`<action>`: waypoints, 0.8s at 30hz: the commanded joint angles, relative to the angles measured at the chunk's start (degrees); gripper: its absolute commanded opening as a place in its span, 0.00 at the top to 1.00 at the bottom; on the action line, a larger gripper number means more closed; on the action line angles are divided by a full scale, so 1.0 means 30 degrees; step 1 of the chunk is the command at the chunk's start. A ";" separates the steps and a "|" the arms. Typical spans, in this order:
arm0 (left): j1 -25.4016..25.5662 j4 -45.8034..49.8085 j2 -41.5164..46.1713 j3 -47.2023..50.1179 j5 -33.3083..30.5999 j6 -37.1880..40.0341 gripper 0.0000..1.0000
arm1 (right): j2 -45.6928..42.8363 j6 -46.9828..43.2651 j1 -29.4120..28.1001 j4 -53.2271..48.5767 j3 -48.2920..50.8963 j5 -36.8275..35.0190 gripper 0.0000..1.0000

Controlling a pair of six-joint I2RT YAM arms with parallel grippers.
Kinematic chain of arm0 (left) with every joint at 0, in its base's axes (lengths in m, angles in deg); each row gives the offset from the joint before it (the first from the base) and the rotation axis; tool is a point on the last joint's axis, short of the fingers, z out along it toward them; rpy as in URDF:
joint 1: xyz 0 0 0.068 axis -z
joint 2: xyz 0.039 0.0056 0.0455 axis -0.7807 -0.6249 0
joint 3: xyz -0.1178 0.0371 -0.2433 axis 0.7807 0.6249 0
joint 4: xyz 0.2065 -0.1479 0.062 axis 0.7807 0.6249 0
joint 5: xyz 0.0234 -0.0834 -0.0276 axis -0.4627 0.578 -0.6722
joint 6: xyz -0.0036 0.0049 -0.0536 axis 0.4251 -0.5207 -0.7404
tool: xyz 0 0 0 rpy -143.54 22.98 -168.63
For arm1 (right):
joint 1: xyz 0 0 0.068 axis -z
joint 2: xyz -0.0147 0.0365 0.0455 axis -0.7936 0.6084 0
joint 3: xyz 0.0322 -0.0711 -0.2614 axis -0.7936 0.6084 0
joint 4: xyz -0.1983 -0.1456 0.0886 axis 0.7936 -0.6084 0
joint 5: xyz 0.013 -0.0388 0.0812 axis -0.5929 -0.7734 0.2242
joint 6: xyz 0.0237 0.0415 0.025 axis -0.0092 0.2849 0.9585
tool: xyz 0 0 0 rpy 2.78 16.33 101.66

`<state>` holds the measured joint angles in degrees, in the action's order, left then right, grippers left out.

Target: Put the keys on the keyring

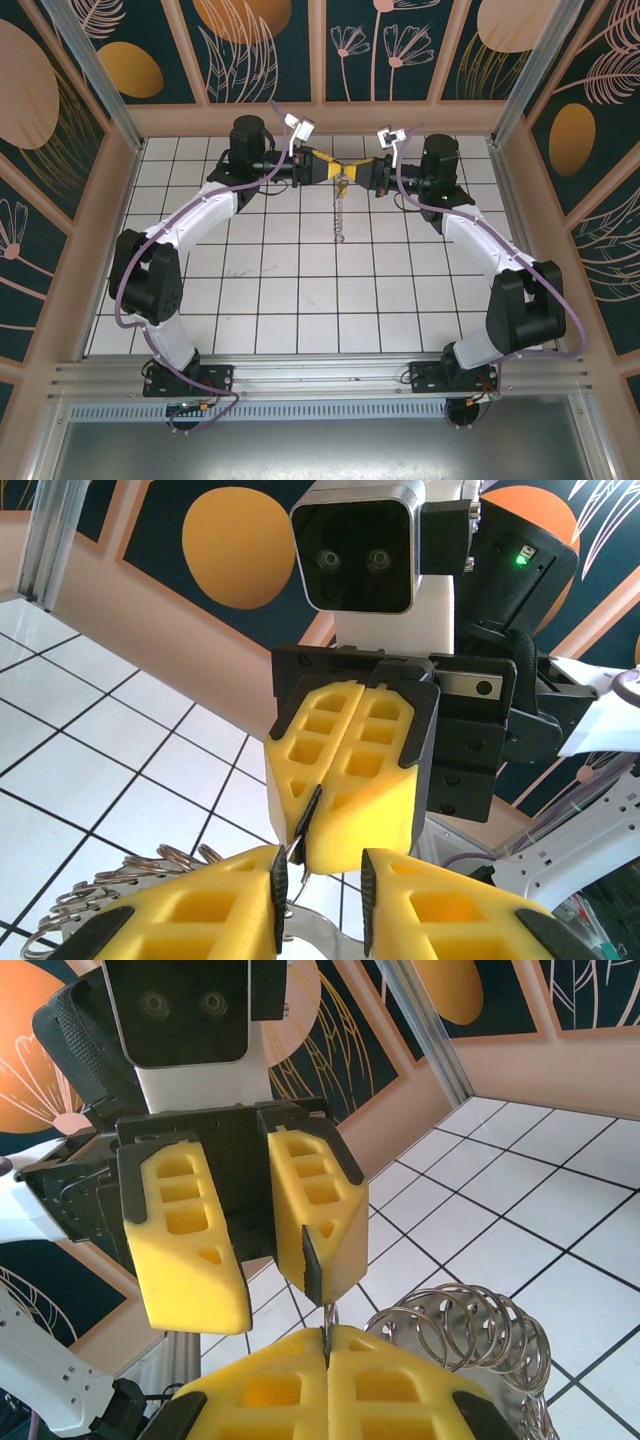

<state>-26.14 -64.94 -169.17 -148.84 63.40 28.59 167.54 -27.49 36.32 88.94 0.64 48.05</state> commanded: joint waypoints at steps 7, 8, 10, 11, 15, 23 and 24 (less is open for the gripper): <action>0.0333 -0.0821 -0.0519 0.0260 0.0423 -0.0242 0.71 | -0.0465 0.0288 0.0114 0.1448 -0.0635 0.0407 1.00; 0.0333 -0.0872 -0.0542 0.0333 0.0381 -0.0298 0.70 | -0.0479 0.0288 0.0116 0.1449 -0.0635 0.0379 1.00; 0.0367 -0.0965 -0.0587 0.0379 0.0309 -0.0345 0.66 | -0.0462 0.0317 0.0107 0.1474 -0.0606 0.0378 1.00; 0.0367 -0.0983 -0.0579 0.0406 0.0224 -0.0315 0.64 | -0.0453 0.0321 0.0151 0.1490 -0.0606 0.0378 1.00; 0.0371 -0.1145 -0.0587 0.0470 -0.0075 -0.0338 0.64 | -0.0490 0.0321 0.0142 0.1517 -0.0533 0.0378 1.00; 0.0378 -0.2075 -0.0498 0.0598 -0.0383 -0.0893 0.64 | -0.0536 0.0470 0.0165 0.1714 -0.0375 0.0433 1.00; 0.0363 -0.2373 -0.0498 0.0613 -0.0374 -0.1082 0.64 | -0.0536 0.0492 0.0164 0.1765 -0.0368 0.0451 1.00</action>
<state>-25.30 -67.89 -170.00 -147.31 62.43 26.86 167.52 -26.62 36.69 89.68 0.64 48.05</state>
